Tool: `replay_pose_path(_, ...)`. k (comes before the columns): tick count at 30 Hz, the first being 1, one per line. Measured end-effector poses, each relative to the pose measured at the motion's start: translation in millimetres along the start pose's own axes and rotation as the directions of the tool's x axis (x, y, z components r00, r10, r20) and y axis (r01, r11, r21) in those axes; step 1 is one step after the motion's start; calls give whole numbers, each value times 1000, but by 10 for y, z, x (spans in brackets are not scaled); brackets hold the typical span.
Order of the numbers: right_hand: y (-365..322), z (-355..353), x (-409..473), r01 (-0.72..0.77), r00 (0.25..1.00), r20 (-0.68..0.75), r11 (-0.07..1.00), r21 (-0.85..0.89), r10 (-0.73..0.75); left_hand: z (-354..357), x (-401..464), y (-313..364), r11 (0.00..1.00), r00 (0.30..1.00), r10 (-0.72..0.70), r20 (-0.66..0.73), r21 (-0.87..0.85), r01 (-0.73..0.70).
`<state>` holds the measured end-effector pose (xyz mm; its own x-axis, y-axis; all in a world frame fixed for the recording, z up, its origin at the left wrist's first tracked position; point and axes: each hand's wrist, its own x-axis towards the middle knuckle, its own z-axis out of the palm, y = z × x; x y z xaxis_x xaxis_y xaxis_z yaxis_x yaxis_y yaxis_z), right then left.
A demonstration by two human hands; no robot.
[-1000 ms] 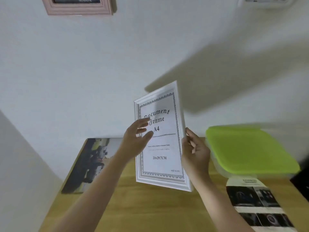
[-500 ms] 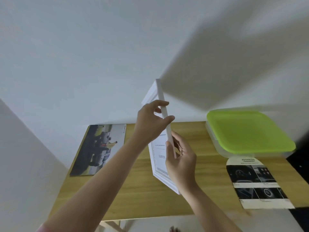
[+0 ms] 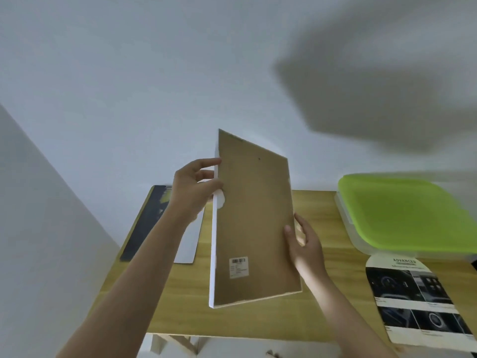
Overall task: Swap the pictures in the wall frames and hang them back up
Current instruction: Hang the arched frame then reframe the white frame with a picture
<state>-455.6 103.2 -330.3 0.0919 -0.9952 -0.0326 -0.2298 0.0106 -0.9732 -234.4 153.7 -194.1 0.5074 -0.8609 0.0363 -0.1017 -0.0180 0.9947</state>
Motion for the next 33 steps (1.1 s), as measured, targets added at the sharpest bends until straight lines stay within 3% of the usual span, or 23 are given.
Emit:
replay_pose_path(6,158,-8,-16,-48,999,-12,996,77,49,-26,63,-389,991,997,-73,-29,-117,69)
replay_pose_path(12,393,-48,33,-81,994,-66,996,33,83,100,4,-998,987,992,-123,-41,98,126)
replay_pose_path(19,786,45,141,-188,978,-93,982,-15,186,256,-377,-1752,903,925,-357,128,301,307)
replay_pose_path(25,1000,157,189,-221,975,-46,960,-172,217,217,-330,-2072,808,896,-422,137,504,304)
replay_pose_path(33,1130,325,332,-167,984,-20,893,-419,175,218,-208,-2211,720,910,-402,98,648,248)
